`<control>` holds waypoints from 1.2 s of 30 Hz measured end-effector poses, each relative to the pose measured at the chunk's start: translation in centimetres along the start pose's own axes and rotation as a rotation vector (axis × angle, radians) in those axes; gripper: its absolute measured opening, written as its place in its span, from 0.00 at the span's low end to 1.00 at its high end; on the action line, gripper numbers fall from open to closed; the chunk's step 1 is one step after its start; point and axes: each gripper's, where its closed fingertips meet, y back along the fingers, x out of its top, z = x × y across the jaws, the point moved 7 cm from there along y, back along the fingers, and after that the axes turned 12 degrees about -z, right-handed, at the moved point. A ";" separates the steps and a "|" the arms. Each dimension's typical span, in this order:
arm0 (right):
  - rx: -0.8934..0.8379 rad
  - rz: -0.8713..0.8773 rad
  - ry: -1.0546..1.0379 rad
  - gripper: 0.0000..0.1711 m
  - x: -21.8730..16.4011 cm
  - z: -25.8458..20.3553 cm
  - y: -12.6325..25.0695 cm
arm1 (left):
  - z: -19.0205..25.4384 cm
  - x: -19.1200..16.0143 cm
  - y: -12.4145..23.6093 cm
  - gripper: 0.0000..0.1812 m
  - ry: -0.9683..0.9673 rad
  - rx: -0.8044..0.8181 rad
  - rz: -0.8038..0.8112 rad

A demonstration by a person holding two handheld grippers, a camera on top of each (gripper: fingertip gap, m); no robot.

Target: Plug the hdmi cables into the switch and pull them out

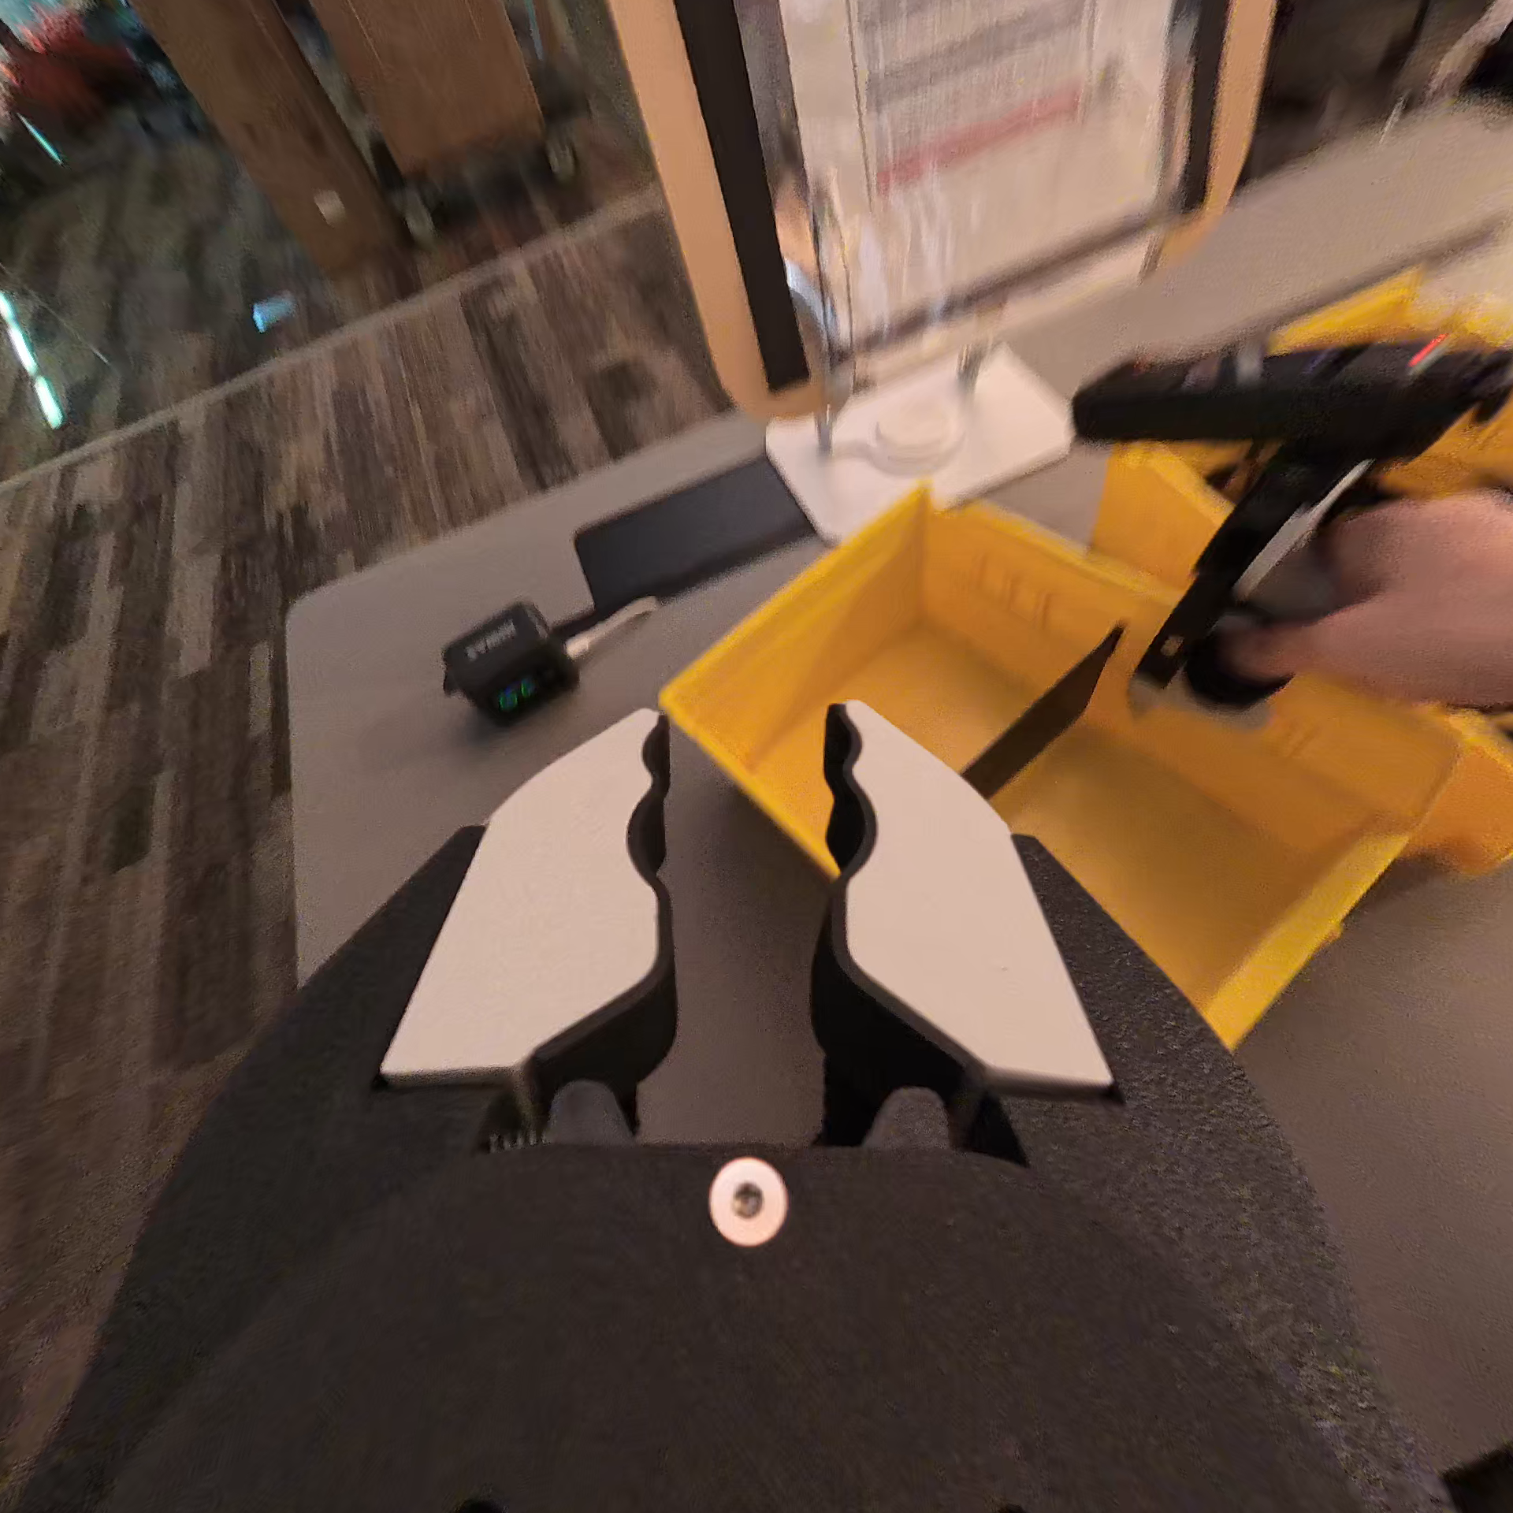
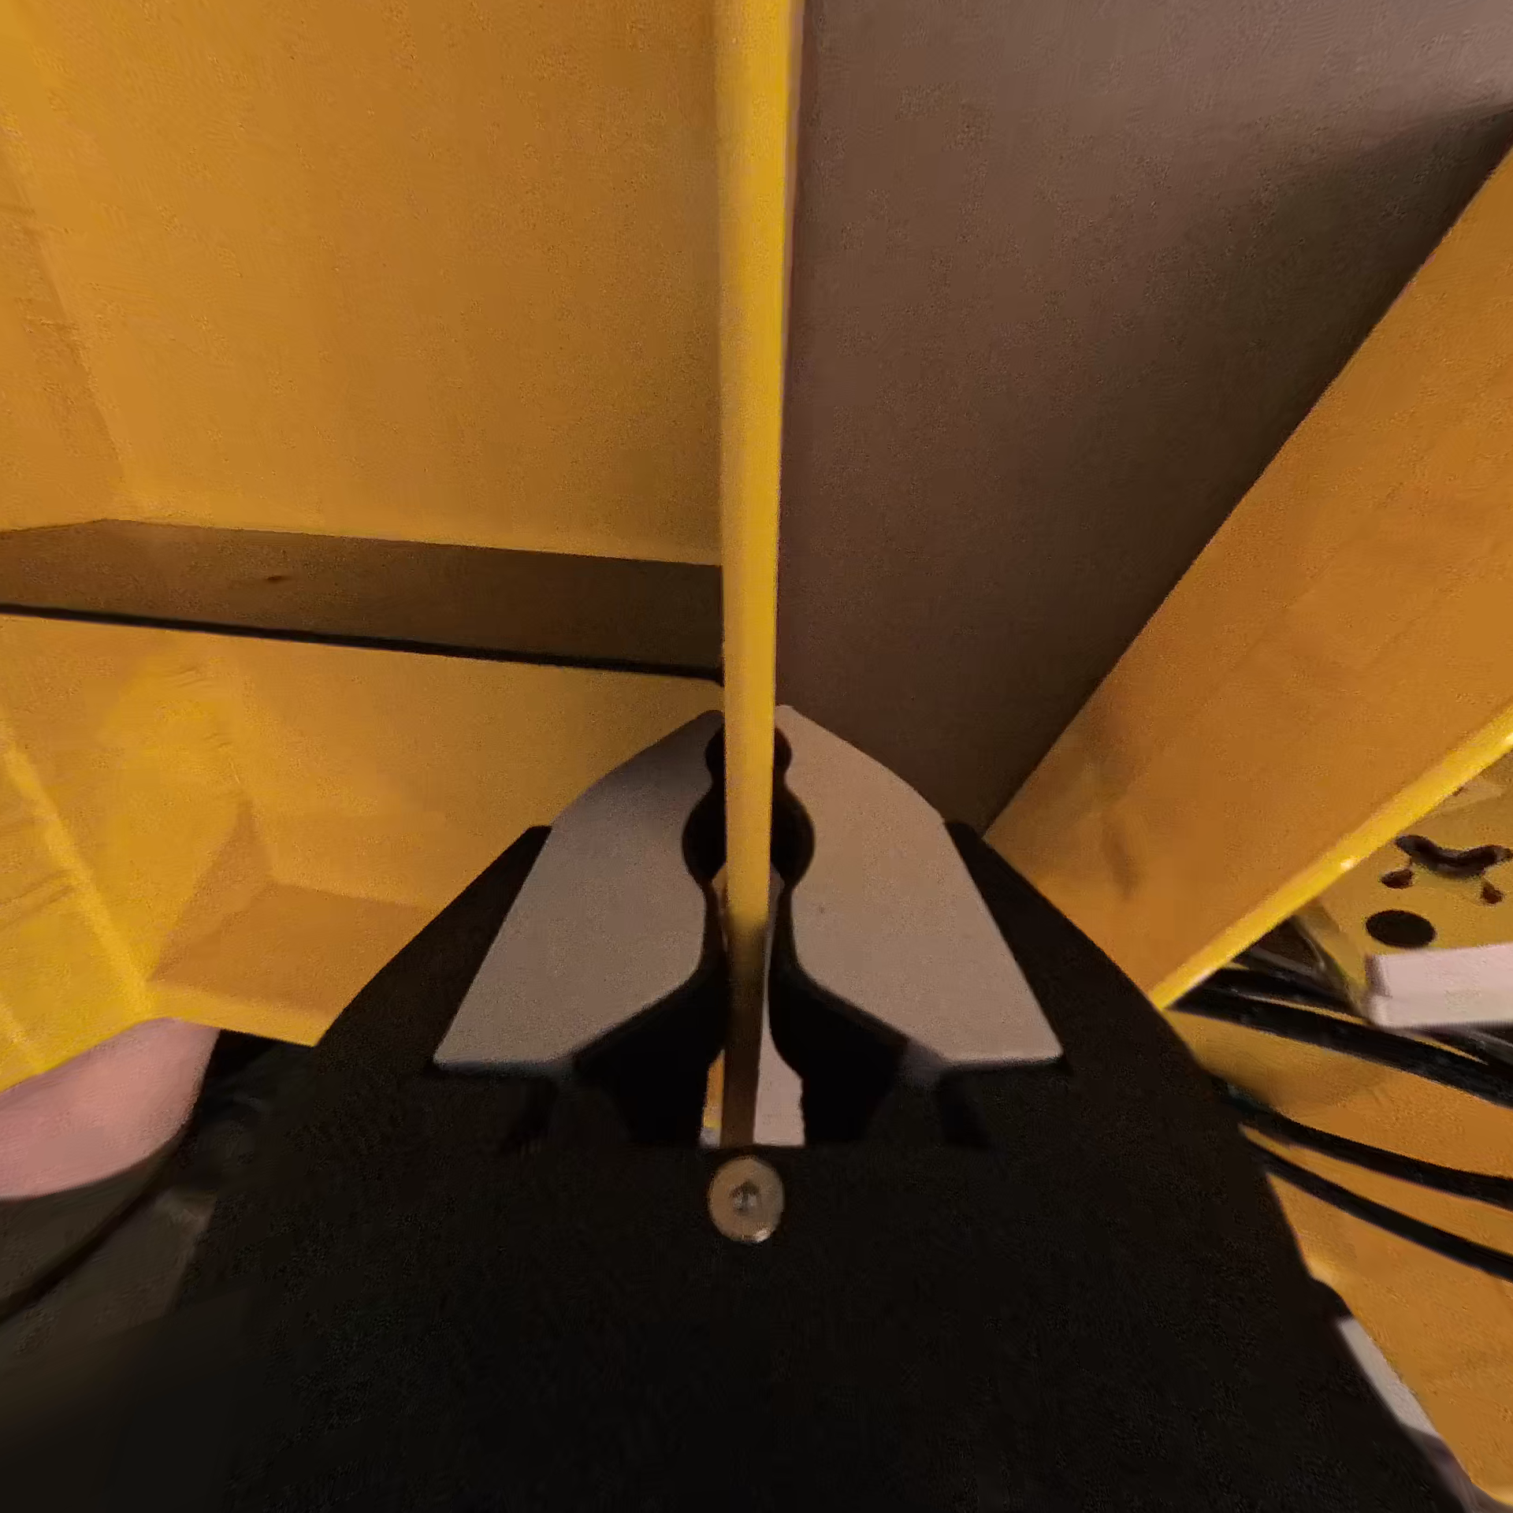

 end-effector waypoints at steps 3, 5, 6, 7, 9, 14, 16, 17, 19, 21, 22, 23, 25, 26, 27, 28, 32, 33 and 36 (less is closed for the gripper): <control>-0.006 -0.075 0.070 0.04 -1.1 -1.1 1.9 | -0.4 0.7 4.6 0.19 0.096 -0.004 0.302; 0.000 -0.106 0.120 0.04 -2.3 -1.3 4.0 | -0.3 0.5 7.3 0.15 0.145 -0.026 0.453; 0.006 -0.103 0.135 0.04 -2.9 -0.9 5.3 | -0.2 0.2 8.1 0.15 0.150 -0.043 0.472; 0.015 -0.098 0.148 0.04 -3.7 -0.3 6.7 | 0.0 -0.2 8.5 0.15 0.144 -0.053 0.468; 0.031 -0.067 0.151 0.04 -5.6 1.8 10.1 | 0.4 -0.6 8.7 0.21 0.117 -0.062 0.445; 0.075 0.148 0.074 0.04 -12.5 11.3 19.0 | 2.0 0.1 7.0 0.28 0.058 -0.152 0.377; 0.106 0.245 -0.017 0.04 -15.8 16.7 21.4 | 3.3 0.6 5.6 0.29 0.015 -0.206 0.323; 0.111 0.280 -0.066 0.04 -17.6 19.4 22.2 | 4.0 0.9 4.8 0.30 -0.012 -0.233 0.296; 0.099 0.333 -0.172 0.04 -20.9 24.7 22.7 | 5.5 1.5 3.0 0.30 -0.062 -0.293 0.240; 0.080 0.357 -0.292 0.04 -23.8 29.5 22.1 | 7.0 2.2 0.9 0.31 -0.090 -0.340 0.176; 0.072 0.360 -0.340 0.04 -25.0 31.6 21.4 | 7.6 2.5 -0.2 0.31 -0.101 -0.353 0.144; 0.069 0.355 -0.383 0.04 -26.0 33.5 20.6 | 8.3 2.7 -1.4 0.31 -0.111 -0.362 0.111; 0.087 0.340 -0.458 0.04 -27.4 36.8 18.4 | 9.8 3.1 -3.9 0.31 -0.129 -0.389 0.047; 0.104 0.331 -0.484 0.04 -27.9 38.3 17.2 | 10.7 3.3 -5.1 0.31 -0.136 -0.411 0.017; 0.125 0.323 -0.504 0.04 -28.1 39.6 15.9 | 11.6 3.3 -6.4 0.31 -0.140 -0.440 -0.014; 0.144 0.315 -0.526 0.04 -28.3 40.8 14.5 | 12.5 3.4 -7.5 0.32 -0.142 -0.472 -0.044; 0.143 0.295 -0.557 0.04 -28.0 44.9 9.3 | 15.2 2.8 -11.6 0.35 -0.151 -0.522 -0.161; 0.135 0.282 -0.551 0.04 -27.7 45.7 8.0 | 15.7 2.6 -12.5 0.35 -0.148 -0.523 -0.179; 0.134 0.254 -0.536 0.04 -26.8 47.6 4.9 | 17.3 2.1 -14.5 0.35 -0.140 -0.571 -0.219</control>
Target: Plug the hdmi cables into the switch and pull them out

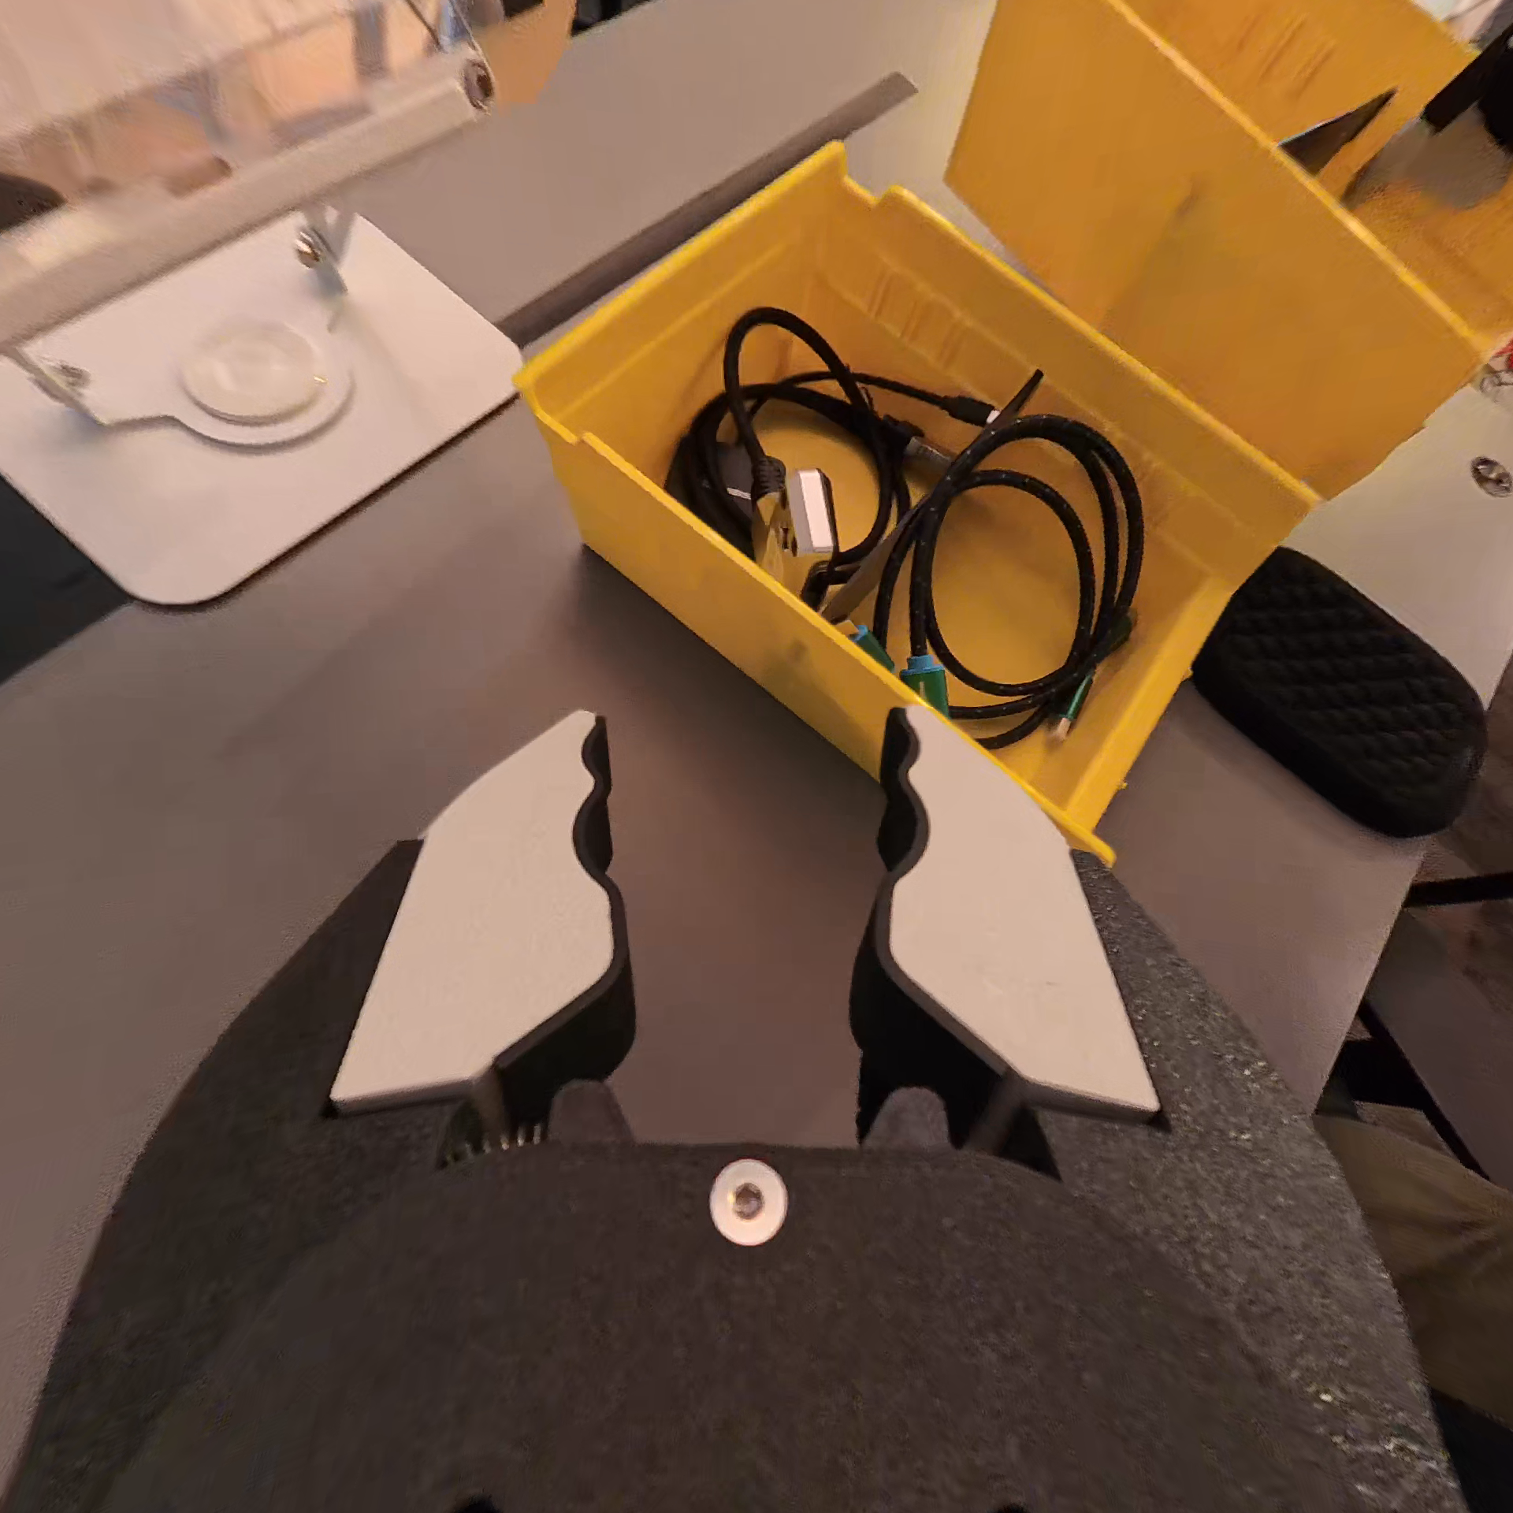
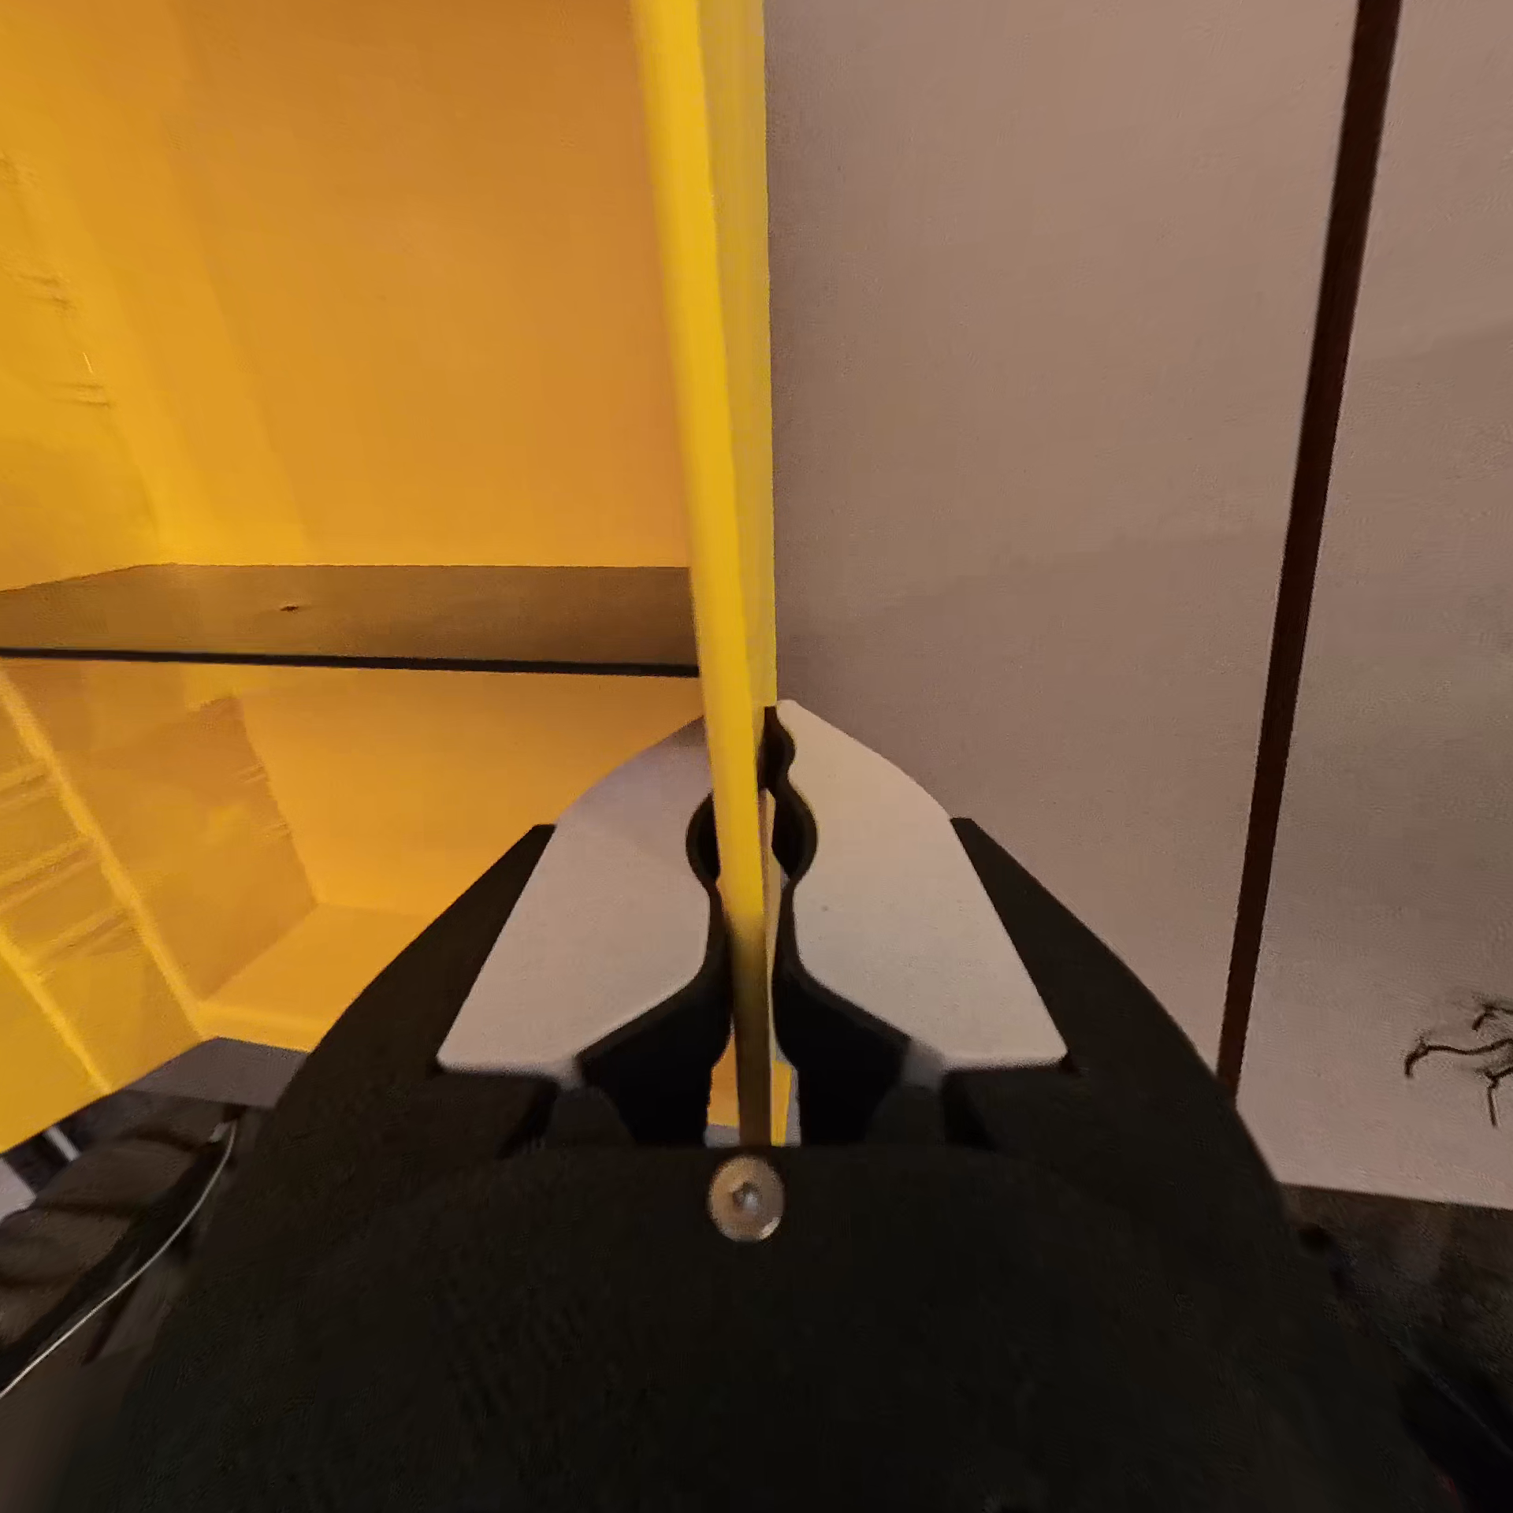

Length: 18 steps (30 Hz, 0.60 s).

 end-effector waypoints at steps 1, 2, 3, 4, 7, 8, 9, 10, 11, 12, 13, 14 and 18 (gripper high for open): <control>0.001 -0.009 0.002 0.04 0.4 0.4 -0.8 | 0.1 0.1 -0.7 0.35 0.005 -0.014 -0.005; -0.006 -0.018 0.018 0.04 0.7 0.6 -1.4 | 0.2 0.1 -1.4 0.34 0.011 -0.022 -0.008; -0.021 -0.027 0.042 0.04 0.9 0.7 -1.9 | 0.3 0.1 -2.0 0.34 0.021 -0.030 -0.008; -0.041 -0.037 0.066 0.04 1.1 0.6 -2.3 | 0.4 0.1 -2.6 0.34 0.031 -0.041 -0.007; -0.082 -0.034 0.085 0.04 1.4 0.3 -3.3 | 0.9 0.1 -4.0 0.34 0.063 -0.048 0.002; -0.050 -0.029 0.080 0.05 1.3 0.0 -3.5 | 1.0 0.0 -4.5 0.36 0.076 -0.051 -0.013; -0.045 -0.030 0.090 0.05 1.3 -0.2 -3.9 | 1.2 0.1 -5.0 0.38 0.090 -0.070 -0.035; -0.046 -0.022 0.086 0.05 1.3 -0.4 -3.9 | 1.3 0.2 -5.6 0.38 0.105 -0.096 -0.065; -0.050 -0.023 0.073 0.05 1.2 -0.5 -3.9 | 1.4 0.3 -6.1 0.40 0.119 -0.119 -0.117; -0.054 -0.025 0.066 0.04 1.1 -0.7 -4.0 | 1.3 0.4 -6.5 0.41 0.125 -0.134 -0.189; -0.056 -0.030 0.070 0.04 1.1 -1.0 -4.0 | 1.3 0.5 -6.8 0.42 0.130 -0.137 -0.262; -0.051 -0.041 0.082 0.05 1.2 -1.3 -4.1 | 1.3 0.8 -6.9 0.43 0.141 -0.139 -0.321; -0.042 -0.064 0.155 0.06 1.4 -2.4 -4.4 | 1.7 1.3 -8.4 0.42 0.183 -0.110 -0.525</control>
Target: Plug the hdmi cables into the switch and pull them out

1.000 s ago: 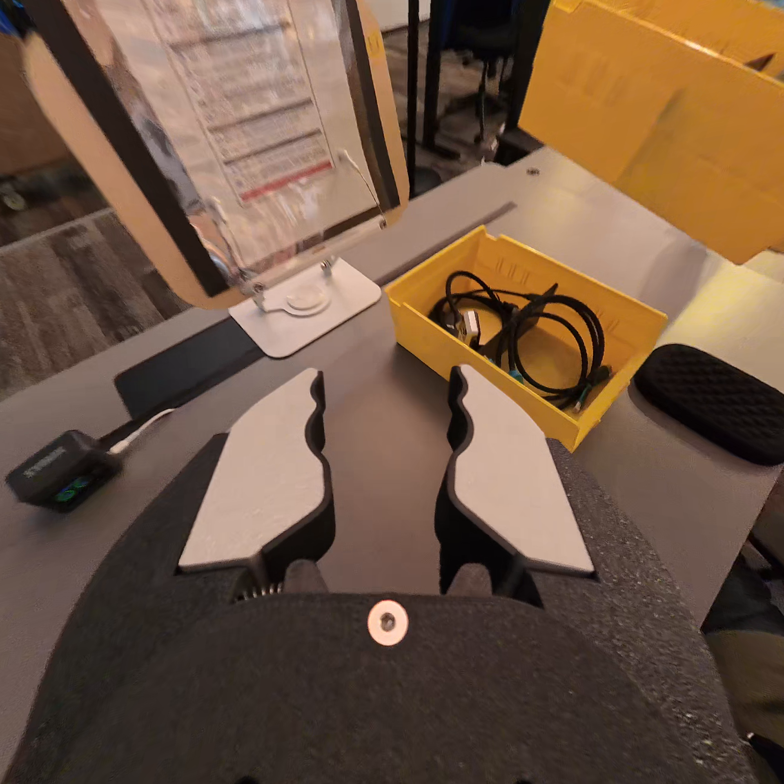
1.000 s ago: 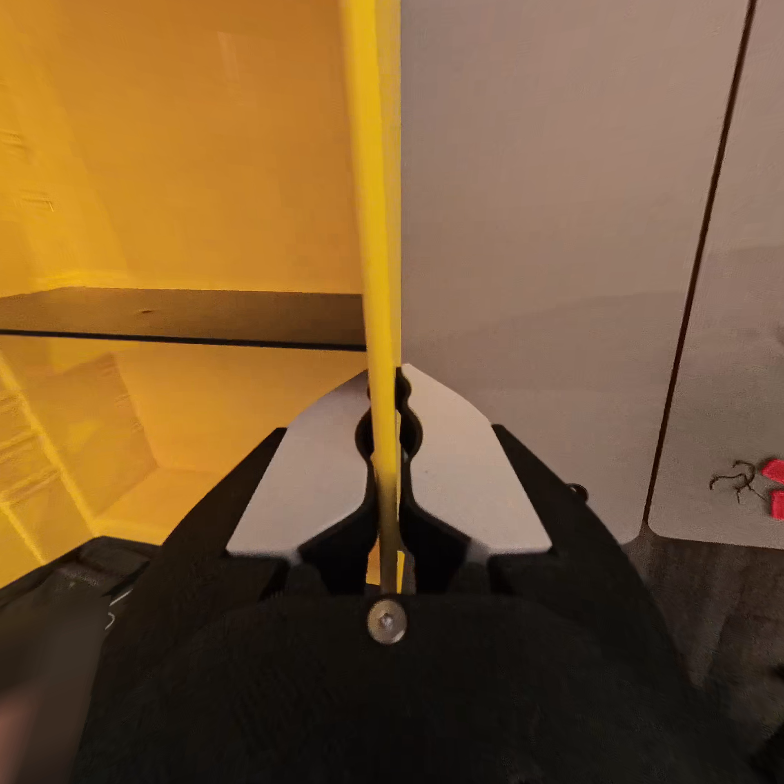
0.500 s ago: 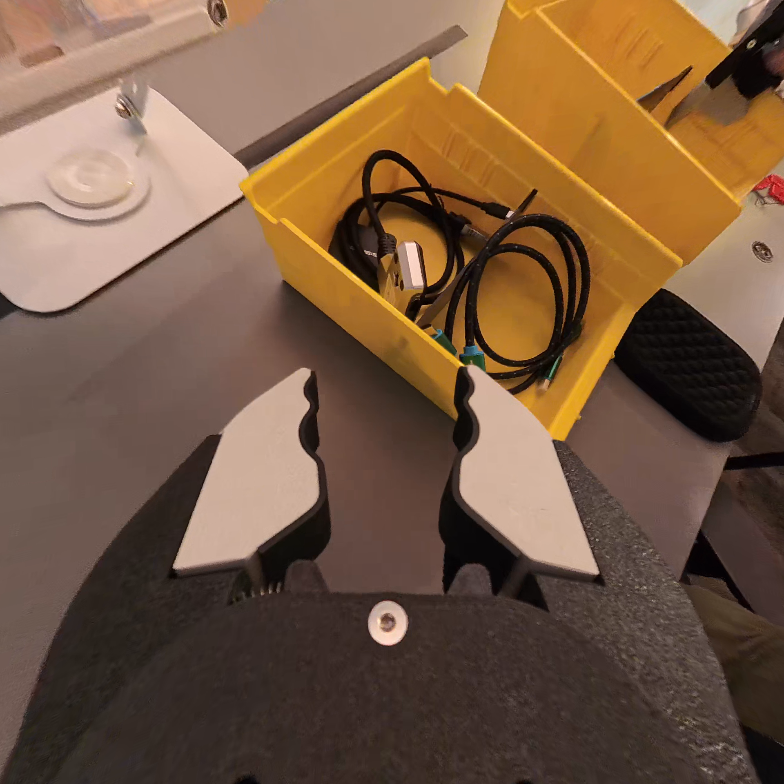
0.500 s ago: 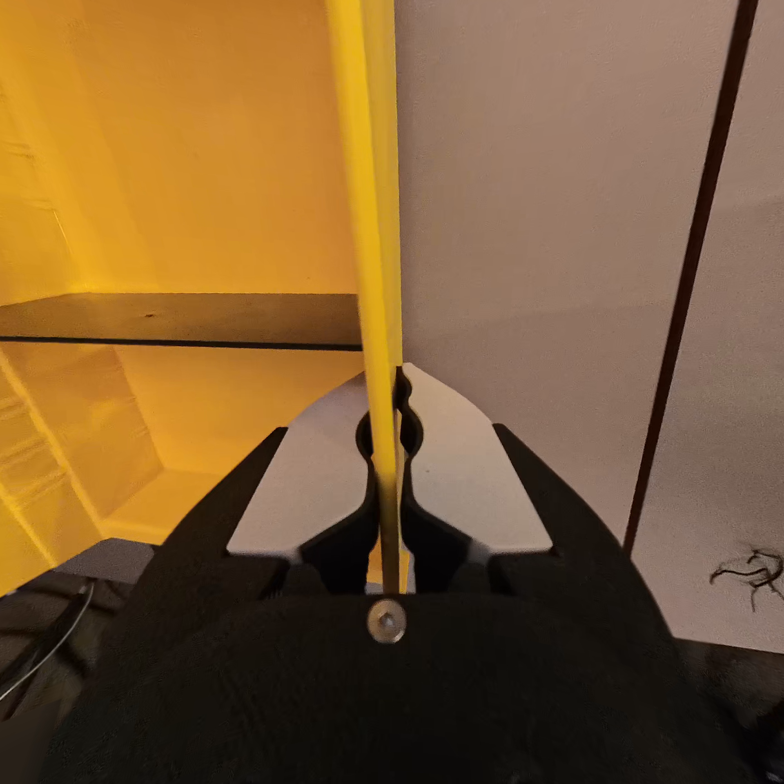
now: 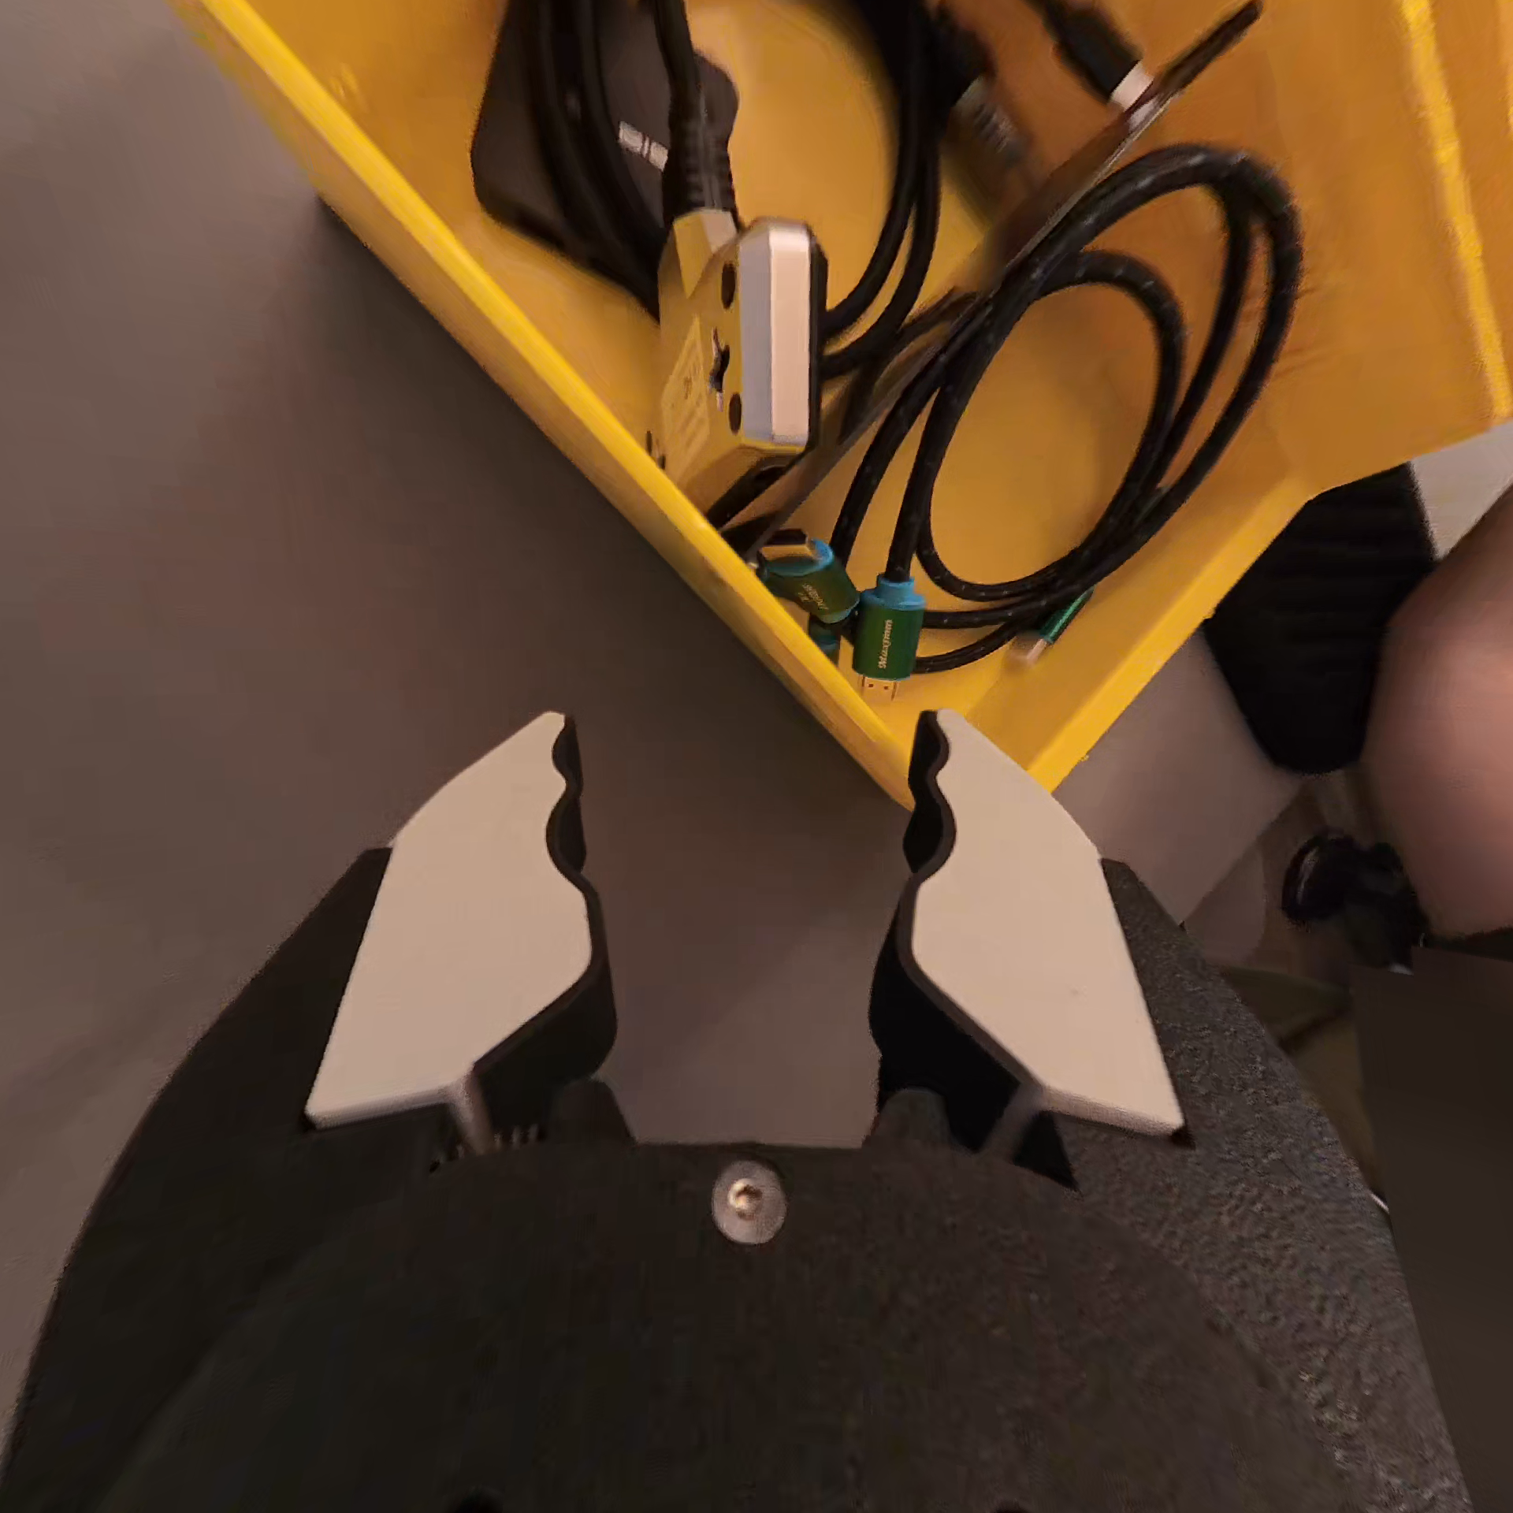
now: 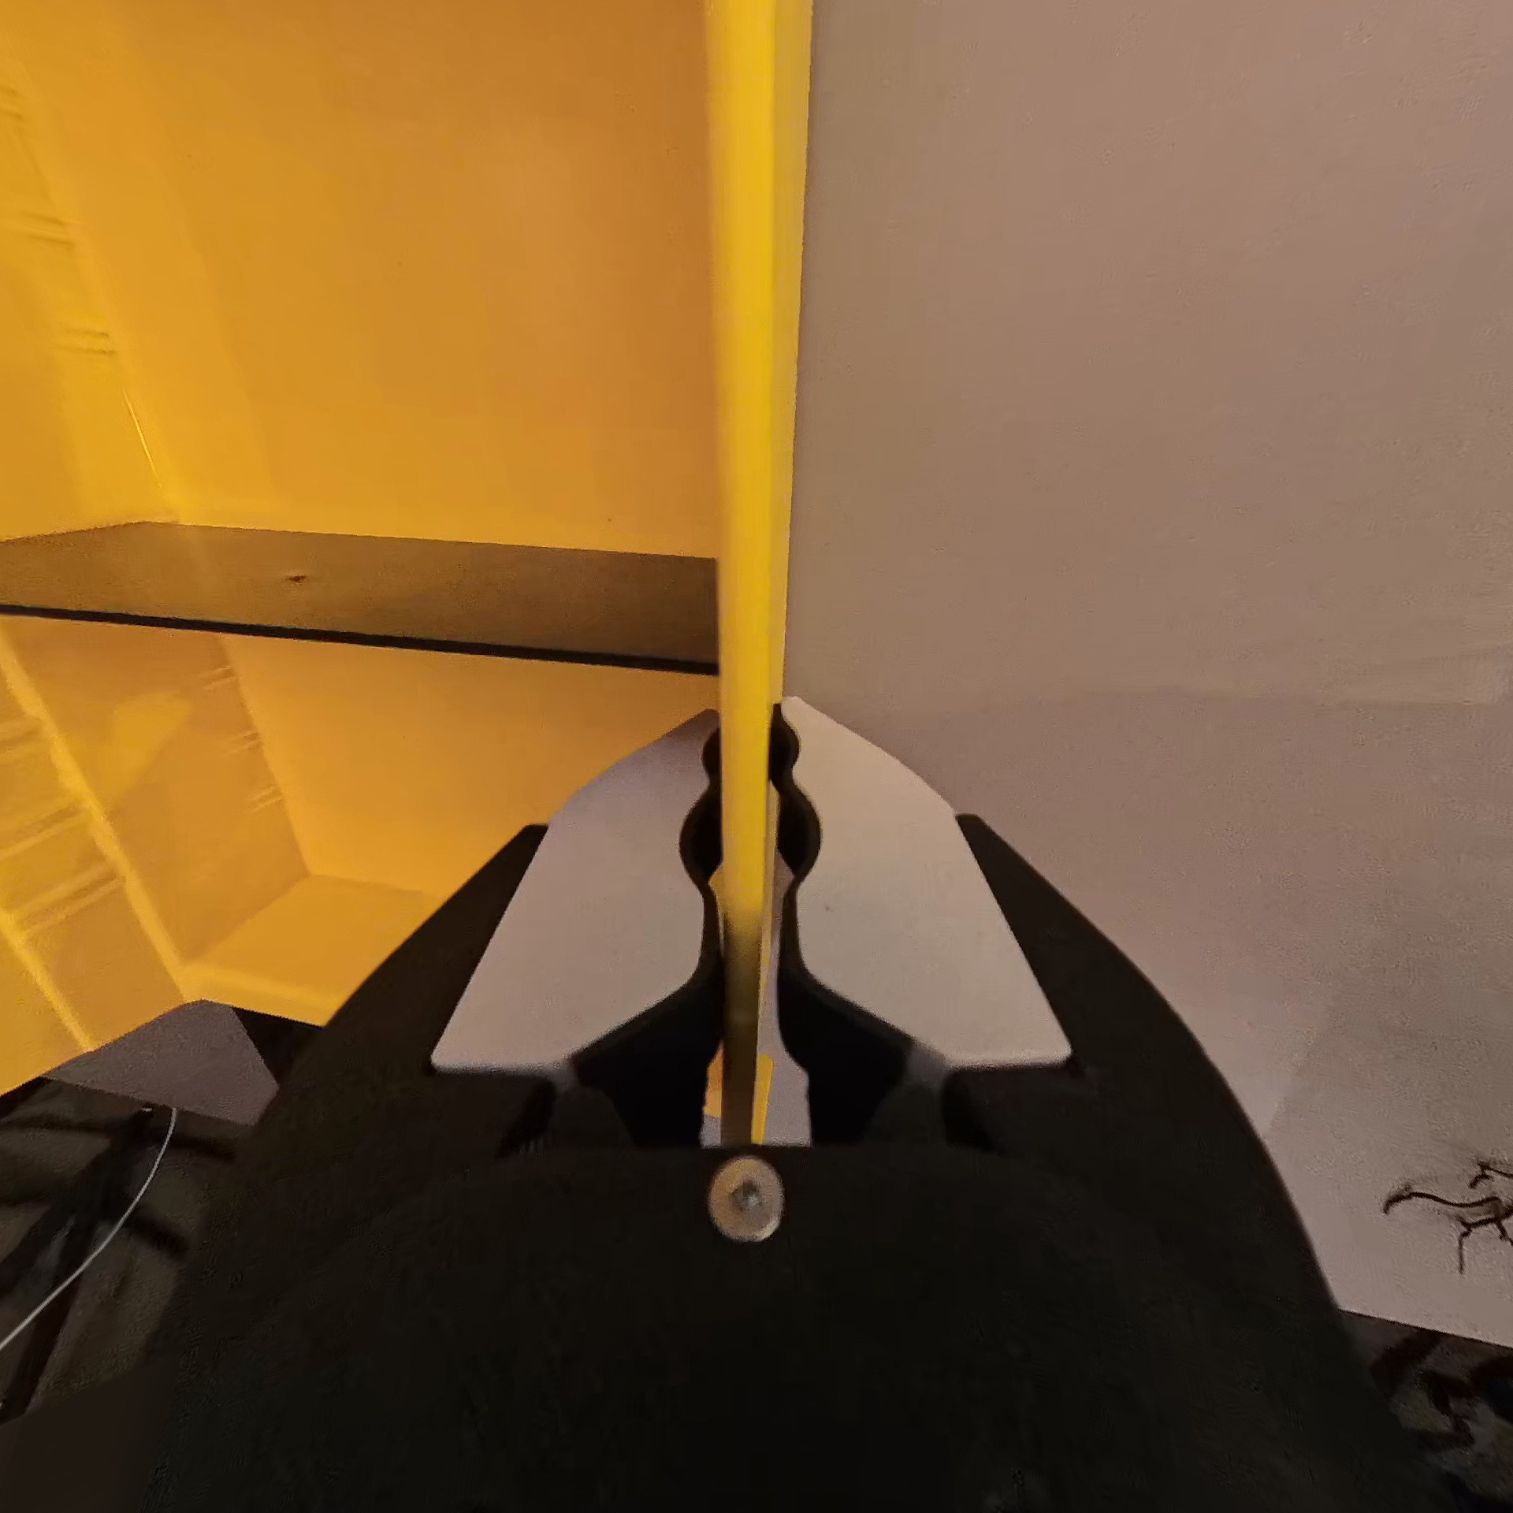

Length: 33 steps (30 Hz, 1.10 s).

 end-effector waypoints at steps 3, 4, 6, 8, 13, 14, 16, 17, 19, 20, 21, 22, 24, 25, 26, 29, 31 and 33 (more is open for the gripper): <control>-0.002 -0.006 0.000 0.06 0.0 -0.1 0.0 | 1.0 0.9 -1.1 0.41 0.015 0.039 -0.127; 0.003 -0.004 0.002 0.07 0.0 -0.2 0.0 | 1.2 1.0 -1.6 0.40 0.009 0.069 -0.173; 0.015 -0.002 0.006 0.07 -0.1 -0.2 0.0 | 1.2 1.3 -2.5 0.39 -0.022 0.175 -0.266; 0.020 -0.002 0.005 0.08 -0.1 -0.2 0.0 | 1.6 1.7 -3.2 0.43 -0.024 0.187 -0.327; 0.014 -0.008 0.015 0.07 -0.2 -0.4 0.0 | 2.3 2.1 -3.7 0.19 0.063 0.063 -0.404; 0.014 -0.012 0.016 0.07 -0.2 -0.5 0.0 | 2.0 2.1 -3.6 0.15 0.101 0.024 -0.404; 0.016 -0.023 0.018 0.08 -0.1 -0.8 -0.1 | 1.2 2.1 -3.4 0.09 0.158 -0.049 -0.406; 0.020 -0.031 0.025 0.08 -0.1 -1.0 -0.1 | 0.7 2.0 -3.2 0.08 0.164 -0.073 -0.411; 0.036 -0.048 0.039 0.08 0.1 -1.8 -0.2 | -0.6 1.7 -2.7 0.07 0.186 -0.076 -0.400; 0.046 -0.057 0.044 0.09 0.3 -2.2 -0.3 | -1.4 1.5 -2.4 0.06 0.183 -0.061 -0.393; 0.050 -0.064 0.054 0.09 0.5 -2.8 -0.3 | -2.2 1.3 -2.0 0.06 0.177 -0.048 -0.385; 0.047 -0.072 0.066 0.09 0.8 -3.3 -0.4 | -3.1 0.9 -1.7 0.05 0.178 -0.037 -0.370; 0.044 -0.098 0.078 0.09 1.3 -4.7 -0.6 | -5.4 0.0 -0.7 0.05 0.191 -0.016 -0.327; 0.041 -0.114 0.084 0.09 1.6 -5.4 -0.8 | -6.6 -0.6 -0.2 0.04 0.206 -0.005 -0.308; 0.035 -0.128 0.091 0.09 1.9 -6.3 -0.9 | -7.9 -1.3 0.4 0.04 0.231 0.002 -0.290; 0.010 -0.165 0.151 0.08 2.7 -9.0 -1.4 | -11.9 -4.3 2.1 0.05 0.329 0.014 -0.229; 0.004 -0.182 0.176 0.08 3.2 -10.7 -1.7 | -14.6 -6.8 3.4 0.05 0.389 0.042 -0.197; -0.006 -0.191 0.174 0.08 3.6 -12.1 -2.0 | -17.2 -9.6 4.7 0.04 0.435 0.104 -0.171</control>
